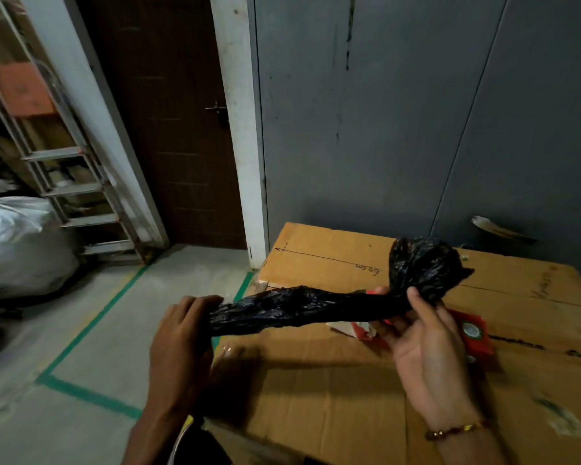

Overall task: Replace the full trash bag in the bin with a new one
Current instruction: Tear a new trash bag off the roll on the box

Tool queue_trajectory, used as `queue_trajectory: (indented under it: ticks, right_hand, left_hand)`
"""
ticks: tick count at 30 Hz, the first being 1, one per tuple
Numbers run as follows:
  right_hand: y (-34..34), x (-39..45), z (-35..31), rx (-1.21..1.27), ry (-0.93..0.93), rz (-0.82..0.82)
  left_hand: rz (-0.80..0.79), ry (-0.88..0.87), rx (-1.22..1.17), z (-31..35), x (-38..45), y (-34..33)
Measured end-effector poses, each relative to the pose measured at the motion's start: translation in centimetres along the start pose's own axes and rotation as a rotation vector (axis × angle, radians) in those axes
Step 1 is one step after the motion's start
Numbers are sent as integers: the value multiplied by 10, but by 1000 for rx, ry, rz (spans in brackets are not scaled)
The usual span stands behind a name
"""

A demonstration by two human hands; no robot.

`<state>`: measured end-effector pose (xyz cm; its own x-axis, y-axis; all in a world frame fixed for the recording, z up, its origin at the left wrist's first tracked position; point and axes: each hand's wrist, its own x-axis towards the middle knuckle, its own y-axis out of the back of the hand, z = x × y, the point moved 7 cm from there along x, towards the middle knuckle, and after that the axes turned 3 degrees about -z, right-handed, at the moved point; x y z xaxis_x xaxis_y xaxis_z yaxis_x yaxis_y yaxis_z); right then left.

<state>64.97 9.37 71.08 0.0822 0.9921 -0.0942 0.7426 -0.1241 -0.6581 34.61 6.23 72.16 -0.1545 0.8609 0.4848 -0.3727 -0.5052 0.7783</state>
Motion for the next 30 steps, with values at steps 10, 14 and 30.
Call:
queue_trajectory:
  ticks: [10,14,30]
  right_hand:
    - [-5,7,3,148,26,69]
    - [-38,2,25,-59,2,-83]
    - [-180,-67,167,-869,210,-763]
  left_hand:
    - [-659,322,347,-127,-33,-25]
    - [-1007,340,-95,-107,-56,-30]
    - [-220,659,-1224,-59,-40,59]
